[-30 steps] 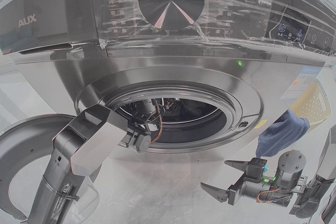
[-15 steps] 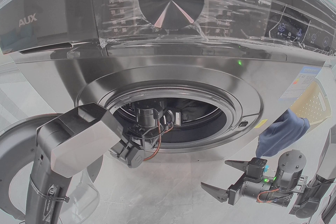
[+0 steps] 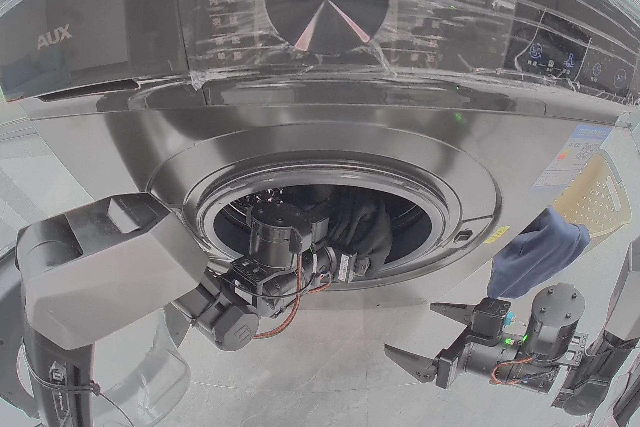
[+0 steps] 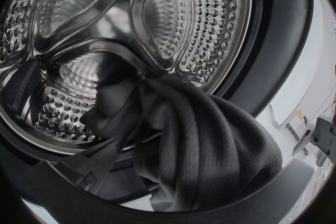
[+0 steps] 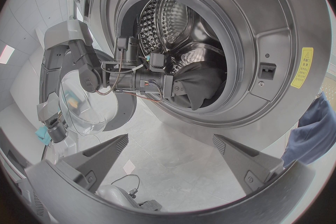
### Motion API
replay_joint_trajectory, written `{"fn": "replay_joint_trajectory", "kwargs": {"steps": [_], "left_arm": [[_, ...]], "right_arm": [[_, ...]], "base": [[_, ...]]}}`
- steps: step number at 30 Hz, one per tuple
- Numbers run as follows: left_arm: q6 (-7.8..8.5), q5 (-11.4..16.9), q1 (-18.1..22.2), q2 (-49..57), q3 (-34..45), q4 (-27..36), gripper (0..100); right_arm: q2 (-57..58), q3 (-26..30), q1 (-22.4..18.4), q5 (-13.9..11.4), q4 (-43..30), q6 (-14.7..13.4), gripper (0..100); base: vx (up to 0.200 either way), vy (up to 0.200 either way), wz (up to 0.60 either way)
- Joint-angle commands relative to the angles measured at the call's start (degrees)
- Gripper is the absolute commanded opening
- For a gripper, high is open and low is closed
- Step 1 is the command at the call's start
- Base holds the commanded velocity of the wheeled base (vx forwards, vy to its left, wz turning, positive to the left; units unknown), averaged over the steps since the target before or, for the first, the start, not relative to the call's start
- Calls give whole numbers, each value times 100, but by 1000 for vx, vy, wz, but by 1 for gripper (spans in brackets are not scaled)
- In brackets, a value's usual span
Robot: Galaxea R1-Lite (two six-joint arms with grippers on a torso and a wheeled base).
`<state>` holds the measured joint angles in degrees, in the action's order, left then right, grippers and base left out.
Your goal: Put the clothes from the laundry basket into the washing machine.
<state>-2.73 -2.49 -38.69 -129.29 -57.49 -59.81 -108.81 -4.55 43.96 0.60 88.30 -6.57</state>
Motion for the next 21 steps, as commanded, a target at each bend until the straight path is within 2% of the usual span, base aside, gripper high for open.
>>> {"fn": "replay_joint_trajectory", "kwargs": {"steps": [1, 8, 9, 12, 18, 21], "left_arm": [[-8, 20, -42, 53, -96, -119, 100], [-17, -15, 125, -659, -702, -303, 100], [-8, -24, 143, -790, -834, -339, 0], [-35, -59, 195, -1019, -1159, -383, 0], [-61, -507, 442, -1564, -2275, -602, 0], [-78, -569, 538, -1740, -2776, -611, 0]], "right_arm": [[18, -2, -1, 2, 3, 7, 100], [9, -11, 7, 2, 3, 7, 100], [9, -11, -1, 2, 3, -2, 100], [9, -11, -1, 2, 3, -2, 100], [-17, -11, 16, 2, 3, -2, 100], [-35, -20, 43, 2, 3, -2, 100]], "base": [[0, 0, 0], [0, 0, 0], [0, 0, 0], [0, 0, 0], [0, 0, 0], [0, 0, 0]]}}
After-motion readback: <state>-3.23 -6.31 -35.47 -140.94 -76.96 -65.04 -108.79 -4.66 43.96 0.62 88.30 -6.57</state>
